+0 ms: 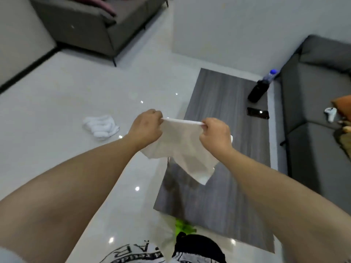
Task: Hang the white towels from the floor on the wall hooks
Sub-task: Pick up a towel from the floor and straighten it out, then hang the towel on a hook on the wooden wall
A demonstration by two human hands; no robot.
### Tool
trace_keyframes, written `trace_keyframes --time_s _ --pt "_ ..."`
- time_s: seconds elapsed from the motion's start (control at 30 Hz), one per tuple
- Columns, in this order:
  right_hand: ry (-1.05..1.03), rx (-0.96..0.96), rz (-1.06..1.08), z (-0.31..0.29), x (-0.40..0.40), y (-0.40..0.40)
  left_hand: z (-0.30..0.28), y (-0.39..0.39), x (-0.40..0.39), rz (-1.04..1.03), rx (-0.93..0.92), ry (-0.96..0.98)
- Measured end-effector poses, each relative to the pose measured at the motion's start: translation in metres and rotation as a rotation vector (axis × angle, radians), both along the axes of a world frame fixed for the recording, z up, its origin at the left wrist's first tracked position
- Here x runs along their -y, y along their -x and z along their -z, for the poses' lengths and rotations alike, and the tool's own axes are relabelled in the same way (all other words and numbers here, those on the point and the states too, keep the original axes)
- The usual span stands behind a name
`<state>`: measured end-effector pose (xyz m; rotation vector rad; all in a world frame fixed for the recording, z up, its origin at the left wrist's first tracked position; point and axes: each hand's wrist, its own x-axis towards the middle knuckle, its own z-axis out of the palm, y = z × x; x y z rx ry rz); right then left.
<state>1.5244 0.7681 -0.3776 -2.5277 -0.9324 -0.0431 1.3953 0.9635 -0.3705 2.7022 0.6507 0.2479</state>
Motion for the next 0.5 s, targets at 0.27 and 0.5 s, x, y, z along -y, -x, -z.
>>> trace_keyframes --time_s 0.27,0.5 --pt "-0.229 0.202 -0.275 -0.172 -0.13 0.114 -0.161 0.163 -0.098 -0.286 0.35 -0.083" --pt "-0.374 0.367 -0.609 -0.258 -0.259 0.273 -0.252 0.367 -0.156 -0.568 0.482 -0.283"
